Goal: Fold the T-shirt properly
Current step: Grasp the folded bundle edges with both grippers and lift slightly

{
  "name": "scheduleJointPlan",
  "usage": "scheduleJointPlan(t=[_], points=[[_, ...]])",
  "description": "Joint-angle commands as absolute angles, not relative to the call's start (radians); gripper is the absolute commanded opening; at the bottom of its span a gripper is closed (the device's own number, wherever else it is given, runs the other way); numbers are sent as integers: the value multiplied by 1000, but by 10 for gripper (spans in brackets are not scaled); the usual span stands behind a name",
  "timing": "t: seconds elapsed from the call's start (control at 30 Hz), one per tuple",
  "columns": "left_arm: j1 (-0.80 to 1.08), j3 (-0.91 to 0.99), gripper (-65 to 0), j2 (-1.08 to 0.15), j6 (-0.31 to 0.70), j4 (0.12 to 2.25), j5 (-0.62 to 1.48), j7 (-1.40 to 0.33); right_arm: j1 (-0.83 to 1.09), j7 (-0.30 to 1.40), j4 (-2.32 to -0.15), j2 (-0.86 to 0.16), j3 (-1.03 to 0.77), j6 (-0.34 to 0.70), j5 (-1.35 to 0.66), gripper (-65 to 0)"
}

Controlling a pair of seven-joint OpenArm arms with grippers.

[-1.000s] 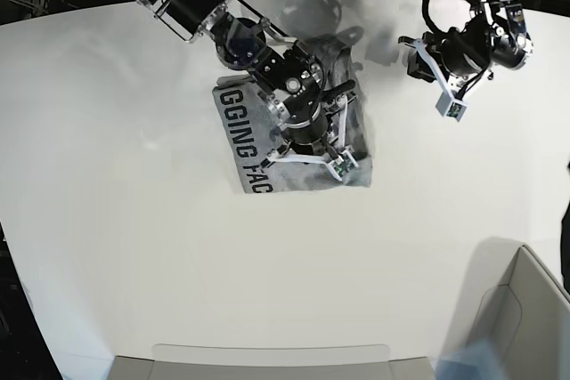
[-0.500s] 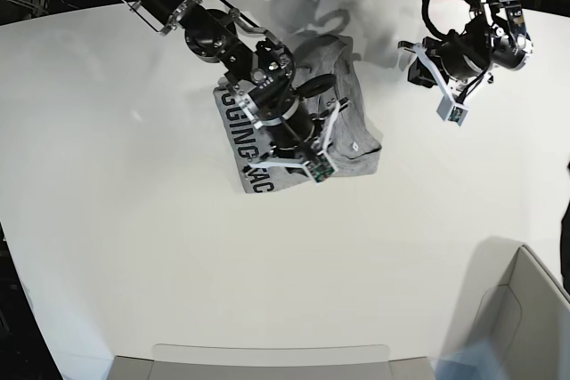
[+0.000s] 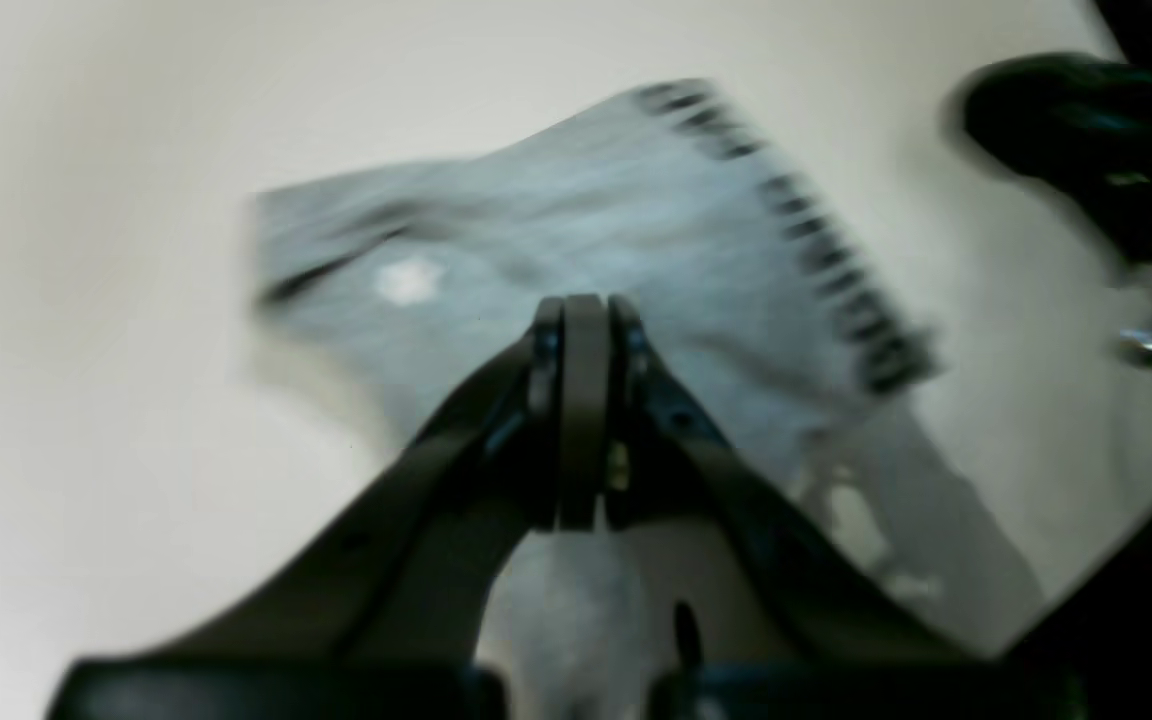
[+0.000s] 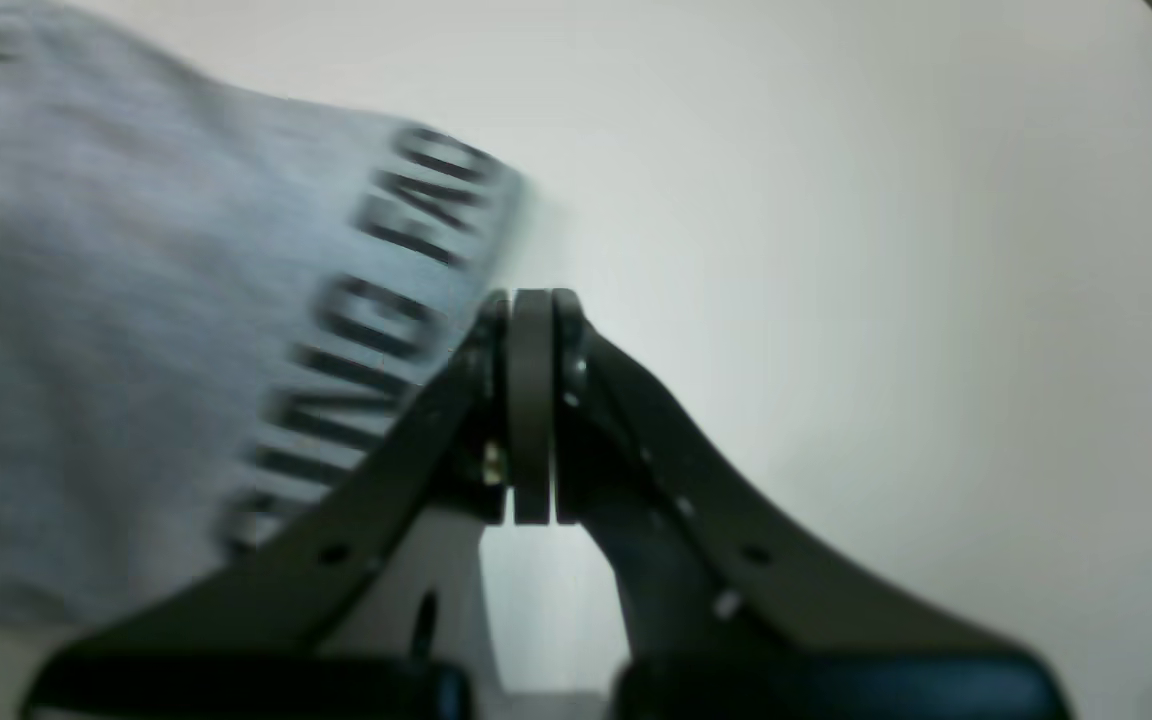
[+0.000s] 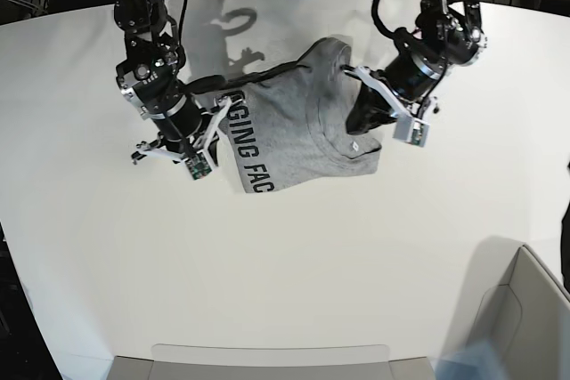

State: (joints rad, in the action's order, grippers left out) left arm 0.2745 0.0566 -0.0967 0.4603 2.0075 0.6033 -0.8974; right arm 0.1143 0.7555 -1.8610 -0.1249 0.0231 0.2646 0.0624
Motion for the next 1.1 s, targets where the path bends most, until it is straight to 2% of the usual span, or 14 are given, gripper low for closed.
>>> scheduleJointPlan(t=[0.0,0.1,0.17,0.27,0.43,0.6,0.8,1.07], points=[[283,24,-650,-97,466,2026,619,-857,107,731,-1867,-125,10,306,53,-650],[292,-67,-650,-99,438,2020,590,-822,105,731,-1827,-125,-15,349,54,-650],[303,-130,-650,-99,400,2012,506,-822,104,730,-1799,-127,-18,354,54,-650],[331,-186,-650,-99,395,1971,381,-809,105,730,-1750,-128,-13,355,54,-650],[332,-183,-650,-99,395,1824,263,-808,110,730,-1687,-125,-7,357,56,-650],[325,-131,-650,-111,392,1715,236,-771,154,728,-1687,-125,-2,357,56,-650],[216,-61,-650,-111,392,1618,229,-733,205,728,-1689,-128,116,357,59,-650],[-48,21,-650,-111,389,1380,229,-723,232,728,-1755,-124,259,351,59,-650]])
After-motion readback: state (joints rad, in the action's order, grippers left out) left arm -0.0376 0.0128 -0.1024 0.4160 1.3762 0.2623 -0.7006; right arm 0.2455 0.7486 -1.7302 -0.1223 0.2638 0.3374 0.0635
